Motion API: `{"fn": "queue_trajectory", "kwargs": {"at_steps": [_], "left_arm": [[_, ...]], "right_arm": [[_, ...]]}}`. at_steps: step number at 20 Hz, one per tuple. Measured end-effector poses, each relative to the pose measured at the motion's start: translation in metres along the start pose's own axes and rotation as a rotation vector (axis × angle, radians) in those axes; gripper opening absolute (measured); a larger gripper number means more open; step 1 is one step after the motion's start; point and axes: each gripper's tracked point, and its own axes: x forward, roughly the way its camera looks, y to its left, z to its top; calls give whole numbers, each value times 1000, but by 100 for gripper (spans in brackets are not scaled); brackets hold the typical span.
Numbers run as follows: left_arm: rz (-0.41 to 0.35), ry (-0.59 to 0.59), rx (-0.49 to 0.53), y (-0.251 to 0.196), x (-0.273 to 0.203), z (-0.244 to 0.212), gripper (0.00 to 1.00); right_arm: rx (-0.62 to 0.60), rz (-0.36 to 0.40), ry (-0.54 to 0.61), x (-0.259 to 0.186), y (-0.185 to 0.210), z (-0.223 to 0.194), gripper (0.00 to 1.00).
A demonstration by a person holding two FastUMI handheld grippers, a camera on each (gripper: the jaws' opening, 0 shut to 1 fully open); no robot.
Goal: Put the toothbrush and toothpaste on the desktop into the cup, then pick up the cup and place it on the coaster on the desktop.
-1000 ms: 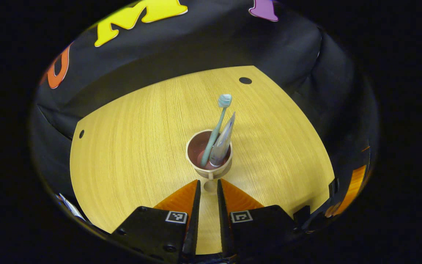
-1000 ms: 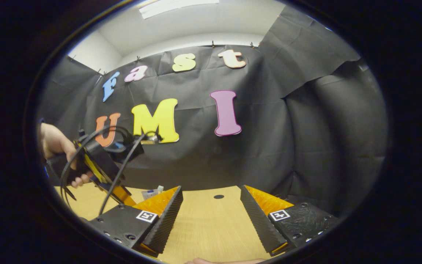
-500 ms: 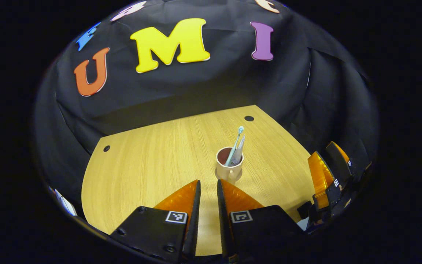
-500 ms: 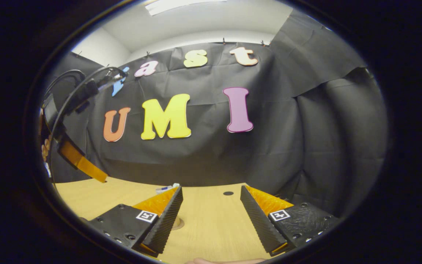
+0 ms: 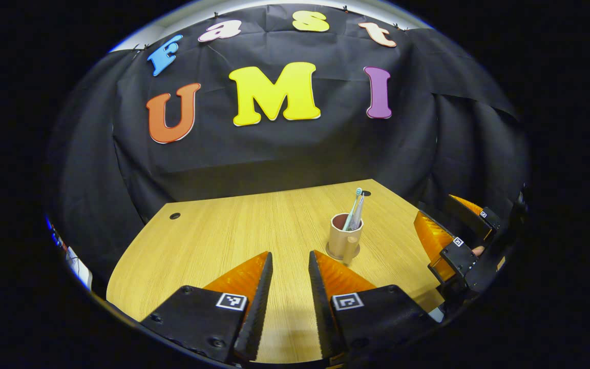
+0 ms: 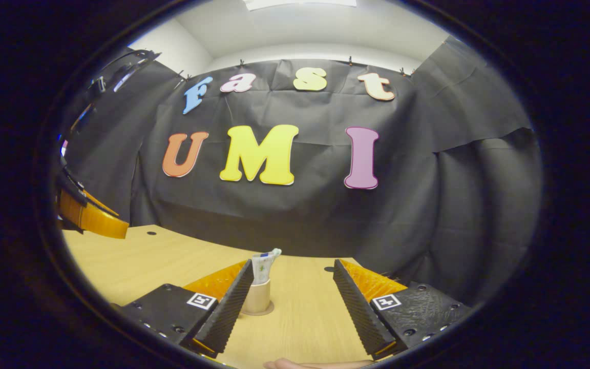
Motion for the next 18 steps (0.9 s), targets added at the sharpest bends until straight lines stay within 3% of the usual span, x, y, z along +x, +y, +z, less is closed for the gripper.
{"fn": "queue_trajectory", "kwargs": {"at_steps": [3, 6, 7, 11, 18], "left_arm": [[55, -111, 48, 10, -3, 1, 67], [69, -211, 41, 5, -1, -7, 96], [71, -223, 44, 4, 2, -15, 100], [135, -269, 53, 19, -1, -20, 99], [164, -354, 41, 34, -12, -7, 99]], "right_arm": [[15, -6, 10, -2, 11, -3, 94], [34, -53, 6, -2, 8, -4, 94], [57, -57, 9, -3, 9, -6, 94], [31, -84, -12, -5, 15, -7, 94], [14, -127, -58, -3, 11, -12, 94]]}}
